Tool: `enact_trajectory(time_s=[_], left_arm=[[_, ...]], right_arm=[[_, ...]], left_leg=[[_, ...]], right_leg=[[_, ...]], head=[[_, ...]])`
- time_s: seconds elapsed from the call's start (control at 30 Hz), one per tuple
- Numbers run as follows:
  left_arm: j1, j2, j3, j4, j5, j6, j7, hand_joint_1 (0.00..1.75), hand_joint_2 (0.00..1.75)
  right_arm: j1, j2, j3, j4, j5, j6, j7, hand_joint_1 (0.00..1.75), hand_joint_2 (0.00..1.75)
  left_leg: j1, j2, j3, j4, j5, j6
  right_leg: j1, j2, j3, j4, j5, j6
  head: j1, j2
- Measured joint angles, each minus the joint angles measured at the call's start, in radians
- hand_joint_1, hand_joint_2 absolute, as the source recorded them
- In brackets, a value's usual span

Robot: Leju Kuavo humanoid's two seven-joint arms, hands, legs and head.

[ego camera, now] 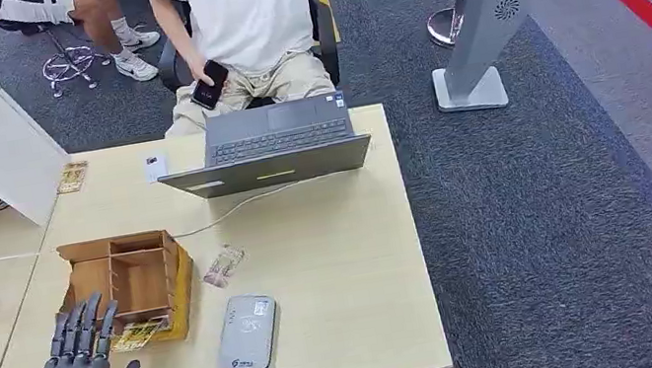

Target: Pass the card to the sensor for recognition and then transmit it.

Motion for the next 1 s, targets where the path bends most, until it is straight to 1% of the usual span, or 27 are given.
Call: enact_trajectory(time_s=[0.03, 0.07, 0.13, 0.57, 0.87, 0.9, 1.0], left_arm=[[-0.001, 0.006, -0.024, 0.0, 0.002, 0.0, 0.013, 0.0, 1.75], [-0.001, 0.019, -0.054, 0.0, 0.012, 0.0, 0.039, 0.0, 1.75], [-0.001, 0.029, -0.07, 0.0, 0.017, 0.0, 0.048, 0.0, 1.75], [-0.003, 0.044, -0.074, 0.001, 0.005, 0.0, 0.076, 0.0, 1.75], [-0.005, 0.044, -0.074, 0.001, 0.016, 0.0, 0.075, 0.0, 1.75], [-0.005, 0.044, -0.074, 0.001, 0.016, 0.0, 0.075, 1.75, 1.75], [-0.007, 0.044, -0.074, 0.001, 0.016, 0.0, 0.074, 1.75, 1.75]], right_arm=[[0.0, -0.001, 0.0, 0.0, 0.0, 0.0, 0.0, 0.0, 1.75], [0.0, -0.002, 0.0, 0.0, 0.0, 0.0, 0.0, 0.0, 1.75], [0.0, -0.002, 0.001, 0.0, 0.002, 0.0, 0.0, 0.0, 1.75], [0.0, -0.003, 0.001, 0.0, 0.002, 0.0, 0.0, 0.0, 1.75], [0.0, -0.003, 0.001, 0.0, 0.002, 0.0, 0.002, 0.0, 1.75], [0.0, -0.003, 0.001, 0.0, 0.002, 0.0, 0.002, 0.0, 1.75], [0.0, -0.003, 0.001, 0.0, 0.002, 0.0, 0.002, 0.0, 1.75]], left_leg=[[0.0, 0.0, 0.0, 0.0, 0.0, 0.0], [0.0, 0.0, 0.0, 0.0, 0.0, 0.0], [0.0, 0.0, 0.0, 0.0, 0.0, 0.0], [0.0, 0.0, 0.0, 0.0, 0.0, 0.0], [0.0, 0.0, 0.0, 0.0, 0.0, 0.0], [0.0, 0.0, 0.0, 0.0, 0.0, 0.0], [0.0, 0.0, 0.0, 0.0, 0.0, 0.0]], right_leg=[[0.0, 0.0, 0.0, 0.0, 0.0, 0.0], [0.0, 0.0, 0.0, 0.0, 0.0, 0.0], [0.0, 0.0, 0.0, 0.0, 0.0, 0.0], [0.0, 0.0, 0.0, 0.0, 0.0, 0.0], [0.0, 0.0, 0.0, 0.0, 0.0, 0.0], [0.0, 0.0, 0.0, 0.0, 0.0, 0.0], [0.0, 0.0, 0.0, 0.0, 0.0, 0.0]], head=[[0.0, 0.0], [0.0, 0.0], [0.0, 0.0], [0.0, 0.0], [0.0, 0.0], [0.0, 0.0], [0.0, 0.0]])
